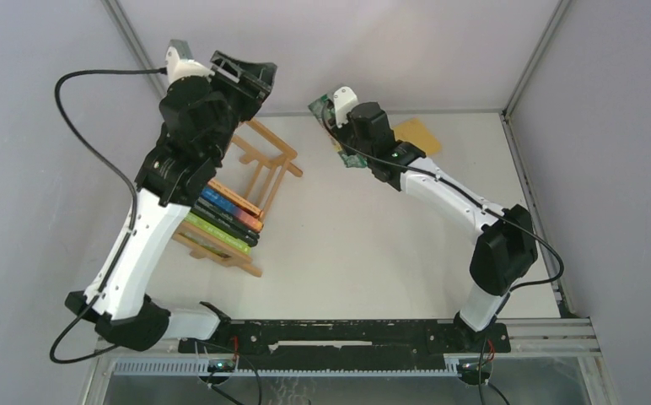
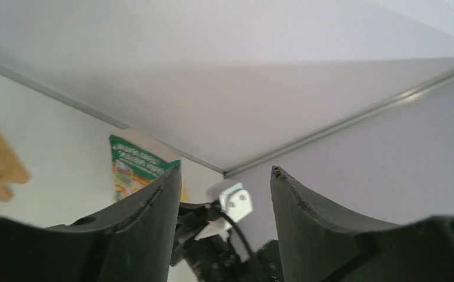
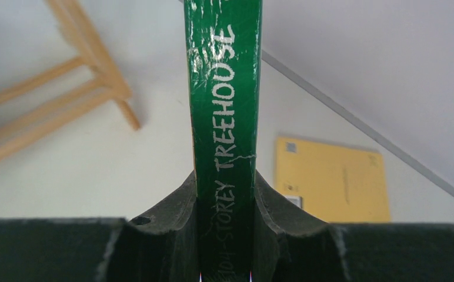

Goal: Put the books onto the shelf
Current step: Place the book on the shelf.

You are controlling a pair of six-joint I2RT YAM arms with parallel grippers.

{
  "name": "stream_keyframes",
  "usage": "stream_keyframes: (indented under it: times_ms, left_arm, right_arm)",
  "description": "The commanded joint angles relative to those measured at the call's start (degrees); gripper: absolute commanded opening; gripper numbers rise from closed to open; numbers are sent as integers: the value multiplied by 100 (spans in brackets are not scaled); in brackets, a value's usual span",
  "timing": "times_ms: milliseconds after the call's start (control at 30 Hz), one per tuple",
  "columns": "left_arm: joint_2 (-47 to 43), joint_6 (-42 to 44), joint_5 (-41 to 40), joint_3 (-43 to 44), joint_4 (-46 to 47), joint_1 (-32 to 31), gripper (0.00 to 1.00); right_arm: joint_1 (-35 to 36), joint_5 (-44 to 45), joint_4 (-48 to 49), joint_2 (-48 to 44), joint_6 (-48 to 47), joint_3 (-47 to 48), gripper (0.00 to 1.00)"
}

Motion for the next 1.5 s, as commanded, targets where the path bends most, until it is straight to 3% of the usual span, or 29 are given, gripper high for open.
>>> stream_keyframes:
  times_ms: [0,333,633,1200,1467]
  left_arm:
    - [-810,380,-1200,-560,-145,-149,61]
    - [-1798,694,-2924,-1210,-61,-428,60]
    - [-1950,1035,-3504,-1422,293,-645,59]
    - [-2267,1386,-3338,-1806,734,-681,59]
    - [-2486,1502,-3227,-2048,891,-686,59]
  right_arm:
    - [391,-282,583,-252,157,695,0]
    - [1122,-912,783,437,408,1551,0]
    - [1399,-1639,868,1219,488,2310,0]
    - [1805,-2096,556,2439,329,3563,0]
    - [1873,-2139,498,2778,247,3722,0]
